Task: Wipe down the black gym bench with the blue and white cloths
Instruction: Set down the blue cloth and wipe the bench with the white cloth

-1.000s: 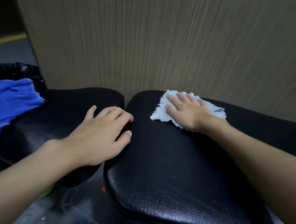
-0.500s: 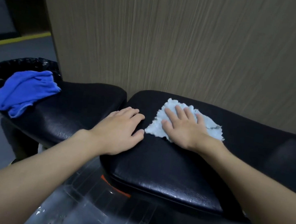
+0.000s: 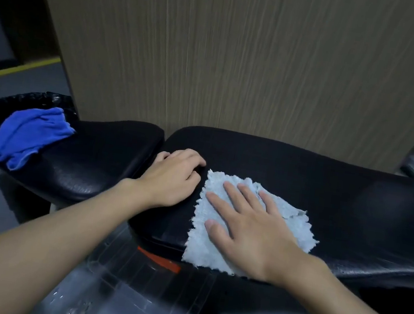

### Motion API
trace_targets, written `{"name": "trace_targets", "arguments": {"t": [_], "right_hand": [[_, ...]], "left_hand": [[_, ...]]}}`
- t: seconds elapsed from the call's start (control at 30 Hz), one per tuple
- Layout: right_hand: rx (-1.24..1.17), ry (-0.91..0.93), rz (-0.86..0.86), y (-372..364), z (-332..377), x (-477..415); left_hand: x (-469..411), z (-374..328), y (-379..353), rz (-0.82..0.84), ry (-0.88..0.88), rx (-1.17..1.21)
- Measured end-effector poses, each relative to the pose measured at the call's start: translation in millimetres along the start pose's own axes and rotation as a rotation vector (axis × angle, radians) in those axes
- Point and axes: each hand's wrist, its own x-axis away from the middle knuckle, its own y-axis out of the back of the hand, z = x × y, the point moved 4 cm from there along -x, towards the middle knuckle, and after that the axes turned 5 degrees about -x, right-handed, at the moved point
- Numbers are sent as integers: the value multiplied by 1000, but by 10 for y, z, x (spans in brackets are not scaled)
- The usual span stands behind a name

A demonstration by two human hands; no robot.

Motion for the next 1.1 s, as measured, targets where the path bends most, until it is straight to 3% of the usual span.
{"name": "trace_targets", "arguments": {"t": [0.27,0.4,0.63,0.93,1.1], "right_hand": [[-42,-94,23,140,-695,-888],[-40,-140,17,201,-1031,-1356],[-42,-268,-16,326,-1437,-1824],[-30,-133,-16,185,-1083,-995],[-27,-76,7,122,-800,-279]], "left_hand": [[-71,-28,-44,13,26,-148],[-178,-164,-65,37,143,-157],[-139,-240,-160,-53,201,-186],[-115,-320,-184,-16,232,-197],[-47,-494,-128,-107,185,-62]]}}
